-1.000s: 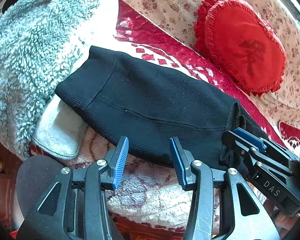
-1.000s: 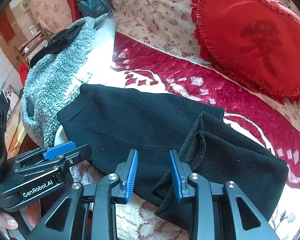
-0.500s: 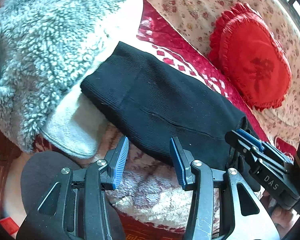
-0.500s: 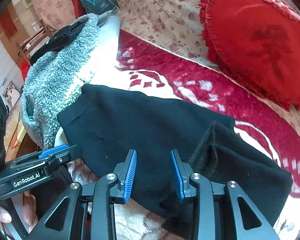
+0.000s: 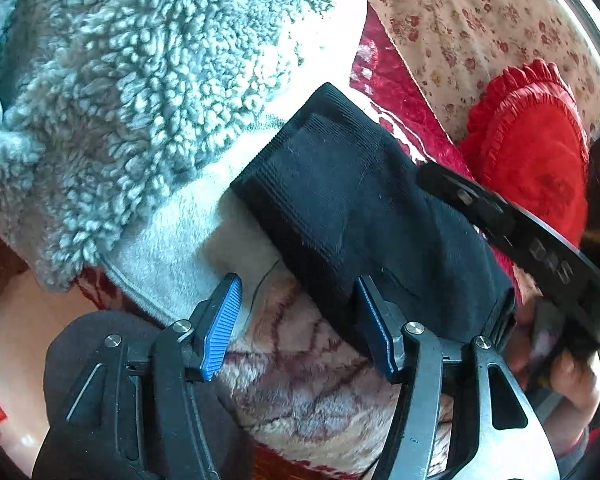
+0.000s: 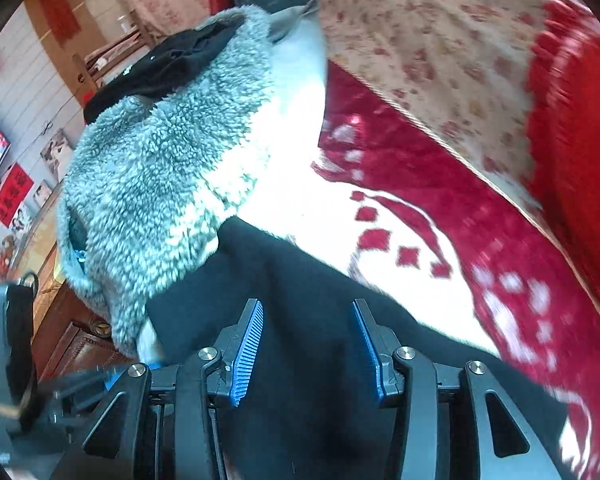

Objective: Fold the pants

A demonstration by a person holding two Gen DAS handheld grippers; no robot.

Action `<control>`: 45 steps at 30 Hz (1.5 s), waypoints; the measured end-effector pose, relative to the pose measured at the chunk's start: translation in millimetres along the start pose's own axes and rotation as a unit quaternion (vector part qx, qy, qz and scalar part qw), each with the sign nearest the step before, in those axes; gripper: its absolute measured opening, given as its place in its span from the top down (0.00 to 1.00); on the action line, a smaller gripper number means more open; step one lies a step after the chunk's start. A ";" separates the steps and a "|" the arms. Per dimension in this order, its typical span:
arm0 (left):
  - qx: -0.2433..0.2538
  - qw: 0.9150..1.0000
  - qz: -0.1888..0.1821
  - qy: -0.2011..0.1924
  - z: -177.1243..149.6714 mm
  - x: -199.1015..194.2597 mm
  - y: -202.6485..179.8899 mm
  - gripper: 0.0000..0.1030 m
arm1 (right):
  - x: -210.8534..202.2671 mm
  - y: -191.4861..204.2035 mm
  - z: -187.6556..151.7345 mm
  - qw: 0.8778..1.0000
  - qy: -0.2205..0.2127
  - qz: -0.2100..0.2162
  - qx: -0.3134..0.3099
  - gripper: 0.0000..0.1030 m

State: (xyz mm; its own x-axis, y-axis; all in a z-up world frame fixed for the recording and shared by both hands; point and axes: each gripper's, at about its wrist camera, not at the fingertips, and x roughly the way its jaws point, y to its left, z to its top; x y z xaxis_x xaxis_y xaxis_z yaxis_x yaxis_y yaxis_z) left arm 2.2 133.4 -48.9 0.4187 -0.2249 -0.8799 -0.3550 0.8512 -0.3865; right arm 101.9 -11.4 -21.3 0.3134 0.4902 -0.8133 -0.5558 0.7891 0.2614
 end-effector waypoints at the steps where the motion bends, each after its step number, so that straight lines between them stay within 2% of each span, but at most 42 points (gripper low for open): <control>1: 0.001 1.000 0.001 -0.001 1.9 2.1 -1.1 0.44 | 9.3 2.8 7.7 1.000 0.004 0.001 -0.008 0.57; 4: 0.002 1.000 -0.001 0.004 7.2 9.2 -2.1 0.37 | 32.6 10.8 24.5 0.999 0.021 0.005 -0.038 0.57; 7: -0.003 1.000 -0.003 0.003 10.6 14.8 -1.5 0.34 | 53.3 15.9 35.6 0.997 0.037 0.023 -0.063 0.56; 11: 0.001 1.000 -0.005 -0.003 12.1 19.7 -6.0 0.25 | 74.1 13.6 41.1 0.995 0.053 0.055 -0.057 0.55; 12: 0.005 1.000 0.000 -0.008 11.6 20.0 -8.4 0.25 | 75.1 12.3 40.6 0.996 0.049 0.063 -0.049 0.57; 13: 0.010 1.000 0.002 -0.013 11.4 19.6 -9.6 0.25 | 74.9 11.1 40.1 0.996 0.042 0.071 -0.043 0.65; 14: 0.019 1.000 0.006 -0.022 11.0 18.9 -12.7 0.31 | 73.4 10.9 38.9 0.996 0.037 0.075 -0.039 0.70; 15: 0.027 0.999 0.008 -0.036 9.8 15.4 -15.0 0.53 | 71.0 10.9 37.6 0.996 0.031 0.074 -0.038 0.74; 16: 0.031 0.999 -0.001 -0.042 10.1 12.6 -15.9 0.67 | 65.6 11.6 35.9 0.996 0.021 0.073 -0.037 0.79; 18: 0.037 0.997 -0.019 -0.057 10.1 2.6 -19.5 0.76 | 52.3 12.5 31.7 0.997 0.006 0.076 -0.034 0.82; 21: 0.057 0.994 -0.032 -0.087 6.1 -16.6 -28.7 0.81 | 19.9 8.3 29.2 0.996 -0.031 0.087 -0.016 0.84; 24: 0.092 0.987 -0.055 -0.116 -3.5 -41.4 -46.5 0.82 | -23.5 -2.2 23.0 0.992 -0.075 0.097 0.004 0.85; 28: 0.174 0.973 -0.068 -0.139 -31.6 -62.7 -90.2 0.82 | -78.1 -27.0 5.8 0.987 -0.122 0.098 0.034 0.89; 31: 0.237 0.961 -0.073 -0.120 -60.3 -53.4 -125.9 0.82 | -110.1 -51.8 -22.7 0.988 -0.128 0.068 0.058 0.89; 34: 0.289 0.952 -0.062 -0.076 -89.8 -17.6 -154.7 0.82 | -120.2 -76.0 -48.6 0.991 -0.101 -0.004 0.083 0.89; 36: 0.312 0.948 -0.039 -0.050 -103.8 6.6 -163.6 0.82 | -122.2 -96.1 -66.1 0.989 -0.077 -0.045 0.115 0.89; 38: 0.328 0.943 -0.026 -0.044 -113.5 12.4 -167.5 0.82 | -124.8 -116.6 -82.8 0.983 -0.065 -0.070 0.159 0.88; 40: 0.337 0.940 -0.030 -0.040 -114.5 7.5 -169.1 0.80 | -133.5 -129.9 -96.4 0.975 -0.073 -0.074 0.194 0.84; 41: 0.339 0.939 -0.040 -0.034 -113.4 1.1 -169.3 0.75 | -140.2 -135.2 -103.7 0.971 -0.082 -0.067 0.212 0.75; 43: 0.339 0.939 -0.059 -0.029 -113.1 -11.7 -165.3 0.68 | -149.6 -137.4 -113.6 0.966 -0.104 -0.030 0.236 0.60; 45: 0.336 0.938 -0.077 -0.025 -110.5 -22.0 -159.1 0.67 | -150.8 -133.3 -121.1 0.963 -0.112 0.011 0.247 0.58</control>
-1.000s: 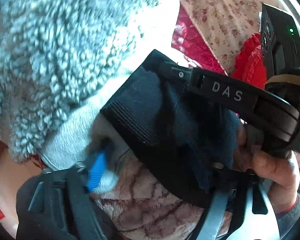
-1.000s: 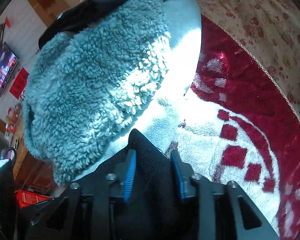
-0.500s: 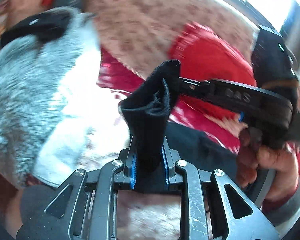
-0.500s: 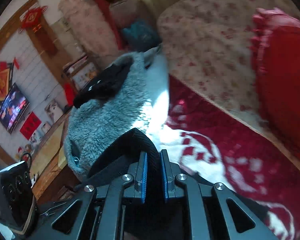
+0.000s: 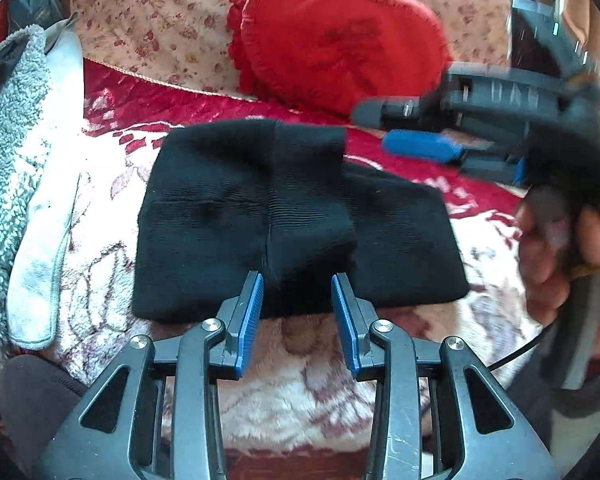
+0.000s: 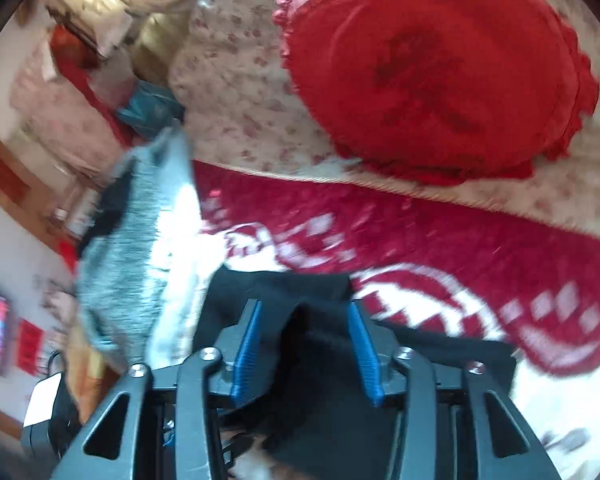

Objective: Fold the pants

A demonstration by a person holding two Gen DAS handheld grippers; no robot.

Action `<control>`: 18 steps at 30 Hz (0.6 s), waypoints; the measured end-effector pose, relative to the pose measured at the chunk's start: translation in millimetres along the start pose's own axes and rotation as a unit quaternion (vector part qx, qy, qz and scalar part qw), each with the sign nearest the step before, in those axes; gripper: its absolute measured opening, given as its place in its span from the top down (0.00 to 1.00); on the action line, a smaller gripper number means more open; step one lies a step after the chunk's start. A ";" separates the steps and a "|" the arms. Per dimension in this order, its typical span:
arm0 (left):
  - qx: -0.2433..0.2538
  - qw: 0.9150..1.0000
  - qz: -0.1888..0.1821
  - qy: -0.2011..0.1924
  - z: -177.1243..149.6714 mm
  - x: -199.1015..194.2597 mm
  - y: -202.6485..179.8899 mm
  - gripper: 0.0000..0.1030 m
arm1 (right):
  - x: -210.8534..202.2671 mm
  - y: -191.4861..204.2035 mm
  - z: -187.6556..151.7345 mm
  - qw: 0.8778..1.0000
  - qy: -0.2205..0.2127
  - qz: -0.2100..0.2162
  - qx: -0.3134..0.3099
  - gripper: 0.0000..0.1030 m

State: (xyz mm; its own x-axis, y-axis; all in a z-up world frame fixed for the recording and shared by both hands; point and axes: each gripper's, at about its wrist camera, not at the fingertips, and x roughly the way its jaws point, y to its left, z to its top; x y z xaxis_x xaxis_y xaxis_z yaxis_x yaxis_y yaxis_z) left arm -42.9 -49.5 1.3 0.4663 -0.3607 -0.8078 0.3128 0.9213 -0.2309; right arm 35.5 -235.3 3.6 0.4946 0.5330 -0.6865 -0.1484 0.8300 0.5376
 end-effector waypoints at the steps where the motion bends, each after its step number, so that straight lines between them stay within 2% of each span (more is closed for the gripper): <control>1: -0.002 1.000 -0.001 0.001 -3.9 -3.2 1.6 0.65 | 1.0 1.6 -4.7 1.000 0.007 0.009 0.002 0.58; 9: -0.041 0.998 0.038 -0.026 -7.6 -25.2 48.8 0.65 | 31.3 9.7 -28.8 0.998 0.057 0.018 0.008 0.56; 11: -0.058 0.997 0.046 -0.020 -6.2 -20.2 62.9 0.65 | 42.8 14.6 -32.0 0.998 0.064 0.024 0.008 0.56; 13: -0.071 0.996 0.047 -0.012 -7.1 -15.3 72.0 0.65 | 56.0 19.0 -35.2 0.998 0.066 0.007 0.006 0.56; 15: -0.080 0.995 0.051 -0.005 -9.1 -11.2 77.1 0.65 | 59.7 24.1 -37.9 0.999 0.053 -0.005 -0.007 0.65; 17: -0.084 0.995 0.051 -0.002 -10.2 -10.0 78.8 0.65 | 60.2 31.8 -39.2 0.999 0.044 0.001 -0.026 0.87; 18: -0.085 0.995 0.051 -0.002 -9.8 -10.8 79.2 0.65 | 58.9 35.9 -39.0 0.999 0.040 0.006 -0.034 0.88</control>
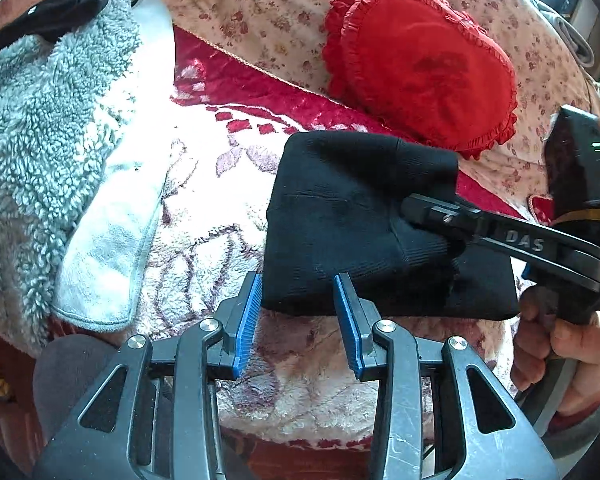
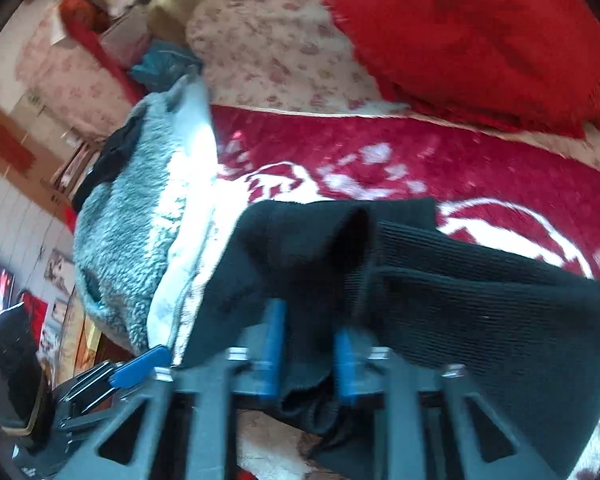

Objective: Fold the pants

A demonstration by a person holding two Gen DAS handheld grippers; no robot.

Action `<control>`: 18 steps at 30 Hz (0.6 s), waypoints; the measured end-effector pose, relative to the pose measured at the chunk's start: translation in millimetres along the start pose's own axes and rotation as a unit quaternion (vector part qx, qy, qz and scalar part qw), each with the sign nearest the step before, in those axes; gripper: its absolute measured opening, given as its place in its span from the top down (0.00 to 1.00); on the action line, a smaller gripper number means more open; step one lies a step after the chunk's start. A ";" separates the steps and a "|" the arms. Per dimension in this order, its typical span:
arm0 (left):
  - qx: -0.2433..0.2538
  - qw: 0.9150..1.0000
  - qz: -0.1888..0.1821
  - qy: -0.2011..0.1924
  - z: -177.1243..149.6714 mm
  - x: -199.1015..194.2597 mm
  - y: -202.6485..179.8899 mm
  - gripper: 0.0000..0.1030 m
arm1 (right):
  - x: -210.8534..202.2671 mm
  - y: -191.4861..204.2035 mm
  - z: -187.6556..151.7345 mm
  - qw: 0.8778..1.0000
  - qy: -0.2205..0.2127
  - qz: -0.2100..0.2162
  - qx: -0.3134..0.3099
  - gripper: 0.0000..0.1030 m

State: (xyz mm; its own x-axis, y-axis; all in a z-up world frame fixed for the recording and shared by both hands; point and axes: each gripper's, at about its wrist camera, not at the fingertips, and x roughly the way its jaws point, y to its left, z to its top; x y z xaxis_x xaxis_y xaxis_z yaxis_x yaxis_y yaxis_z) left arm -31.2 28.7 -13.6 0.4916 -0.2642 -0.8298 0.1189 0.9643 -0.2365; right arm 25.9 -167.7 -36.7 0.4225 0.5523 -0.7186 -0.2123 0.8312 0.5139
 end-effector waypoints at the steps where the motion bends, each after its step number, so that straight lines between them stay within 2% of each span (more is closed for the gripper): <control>1: -0.001 1.000 0.000 -0.001 1.6 0.1 0.5 0.65 | -5.0 4.7 0.4 1.000 -0.012 -0.003 -0.011 0.90; 7: 0.010 0.999 -0.004 -0.038 16.4 -20.0 -9.3 0.65 | -57.4 25.5 5.7 0.996 -0.070 0.006 -0.058 0.91; 11: 0.028 0.999 -0.013 -0.041 23.3 -18.7 -26.0 0.65 | -103.4 10.3 -1.7 0.993 -0.098 -0.015 -0.056 0.91; 16: 0.063 0.998 -0.015 -0.008 21.3 11.2 -56.8 0.63 | -123.1 -47.1 -23.8 0.993 -0.083 -0.084 -0.005 0.91; 18: 0.072 0.997 -0.020 0.011 17.6 23.1 -66.2 0.63 | -119.0 -73.3 -32.2 0.988 -0.071 -0.138 0.013 0.94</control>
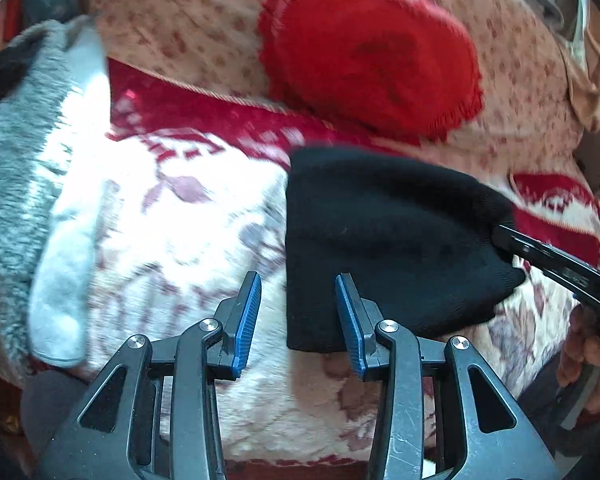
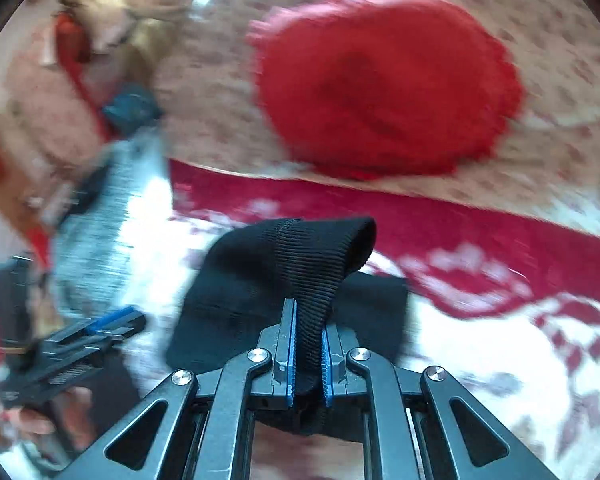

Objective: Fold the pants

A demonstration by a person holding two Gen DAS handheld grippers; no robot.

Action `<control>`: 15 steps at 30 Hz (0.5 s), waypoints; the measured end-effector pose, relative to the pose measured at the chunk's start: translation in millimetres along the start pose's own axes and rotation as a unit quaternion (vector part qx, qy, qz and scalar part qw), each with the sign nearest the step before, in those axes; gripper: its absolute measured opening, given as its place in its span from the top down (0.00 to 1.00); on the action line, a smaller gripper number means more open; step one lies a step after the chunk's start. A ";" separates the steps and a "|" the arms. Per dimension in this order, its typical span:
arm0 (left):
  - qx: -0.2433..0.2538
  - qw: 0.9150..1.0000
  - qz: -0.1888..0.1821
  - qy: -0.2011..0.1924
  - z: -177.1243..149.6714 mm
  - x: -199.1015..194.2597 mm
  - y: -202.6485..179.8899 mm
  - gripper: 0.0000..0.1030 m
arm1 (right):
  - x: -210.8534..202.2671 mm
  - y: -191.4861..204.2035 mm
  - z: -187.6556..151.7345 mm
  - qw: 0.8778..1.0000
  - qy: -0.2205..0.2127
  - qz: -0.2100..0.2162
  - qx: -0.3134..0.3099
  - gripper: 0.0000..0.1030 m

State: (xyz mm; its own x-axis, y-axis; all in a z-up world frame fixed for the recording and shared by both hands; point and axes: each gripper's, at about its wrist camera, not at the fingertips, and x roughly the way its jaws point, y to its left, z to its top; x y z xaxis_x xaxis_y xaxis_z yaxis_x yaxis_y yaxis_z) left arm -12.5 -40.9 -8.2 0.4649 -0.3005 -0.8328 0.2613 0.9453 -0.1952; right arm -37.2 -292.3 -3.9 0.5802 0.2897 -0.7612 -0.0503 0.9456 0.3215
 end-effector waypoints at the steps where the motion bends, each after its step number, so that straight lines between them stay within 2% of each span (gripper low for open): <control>1: 0.005 1.000 -0.002 0.008 -1.2 6.5 -4.9 0.63 | 6.9 -12.0 -3.0 1.000 0.014 -0.018 0.013 0.95; 4: 0.016 1.000 0.008 0.010 -1.3 9.6 -12.1 0.63 | 16.1 -24.1 -5.5 0.999 0.031 -0.005 0.024 0.95; 10: 0.014 1.000 0.019 -0.014 22.6 -0.6 -10.7 0.63 | -16.2 -11.0 14.6 0.999 -0.026 -0.028 0.025 0.93; 12: 0.011 1.000 0.021 -0.013 31.7 3.9 -11.3 0.63 | -20.0 1.8 22.0 0.999 -0.034 -0.015 0.005 0.93; 15: 0.009 1.000 0.026 -0.006 46.2 21.7 -13.0 0.63 | -4.4 23.5 26.9 0.999 -0.020 0.017 -0.023 0.93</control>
State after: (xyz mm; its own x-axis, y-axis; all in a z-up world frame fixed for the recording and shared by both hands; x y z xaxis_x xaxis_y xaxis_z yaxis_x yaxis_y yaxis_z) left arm 33.2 -65.6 0.2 0.4877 -0.2520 -0.8358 0.2523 0.9573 -0.1415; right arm -19.1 -275.3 22.1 0.6096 0.3163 -0.7269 -0.1078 0.9415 0.3193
